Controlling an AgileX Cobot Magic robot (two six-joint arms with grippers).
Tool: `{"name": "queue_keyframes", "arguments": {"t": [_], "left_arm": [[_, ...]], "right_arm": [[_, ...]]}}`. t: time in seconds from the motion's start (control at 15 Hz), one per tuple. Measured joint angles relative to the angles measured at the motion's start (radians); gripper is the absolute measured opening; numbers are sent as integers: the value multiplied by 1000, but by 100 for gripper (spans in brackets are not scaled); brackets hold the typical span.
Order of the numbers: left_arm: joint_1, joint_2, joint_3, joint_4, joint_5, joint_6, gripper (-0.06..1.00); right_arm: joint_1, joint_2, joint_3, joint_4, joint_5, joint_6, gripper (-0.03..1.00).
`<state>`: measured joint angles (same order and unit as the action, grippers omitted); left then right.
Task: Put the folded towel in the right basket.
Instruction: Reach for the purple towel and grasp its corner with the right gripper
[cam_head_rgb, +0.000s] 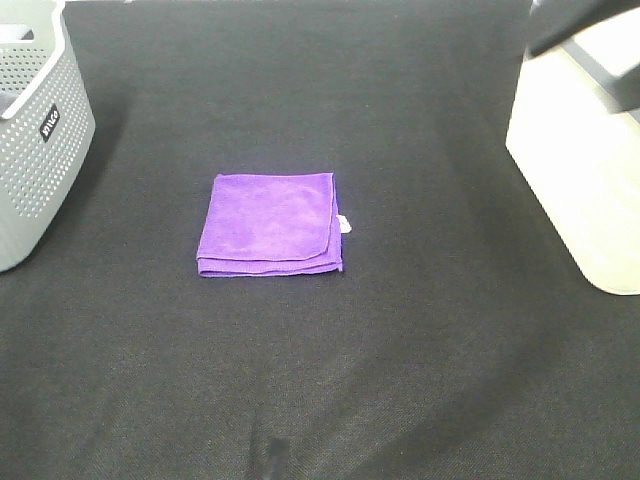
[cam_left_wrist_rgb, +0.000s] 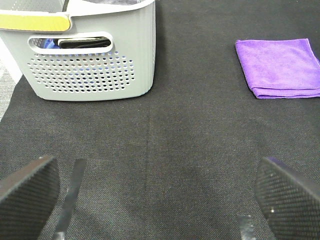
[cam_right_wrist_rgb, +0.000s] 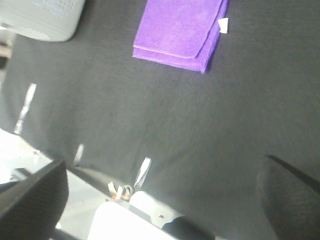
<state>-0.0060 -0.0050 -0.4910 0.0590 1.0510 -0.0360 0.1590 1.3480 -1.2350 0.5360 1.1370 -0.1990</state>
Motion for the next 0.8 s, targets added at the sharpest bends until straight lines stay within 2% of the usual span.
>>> {"name": "queue_keyframes", "arguments": {"t": [0.13,0.2,0.33,0.8], "left_arm": [[0,0,0,0,0,0,99],[0,0,0,0,0,0,99],[0,0,0,0,0,0,99],[0,0,0,0,0,0,99]], "right_arm": [[96,196,-72,9,-78,18,95],[96,196,-72,9,-78,18,95],[160,428,-191,52,-129,10,95],[165,909,-545,79,-179,-9,95]]}}
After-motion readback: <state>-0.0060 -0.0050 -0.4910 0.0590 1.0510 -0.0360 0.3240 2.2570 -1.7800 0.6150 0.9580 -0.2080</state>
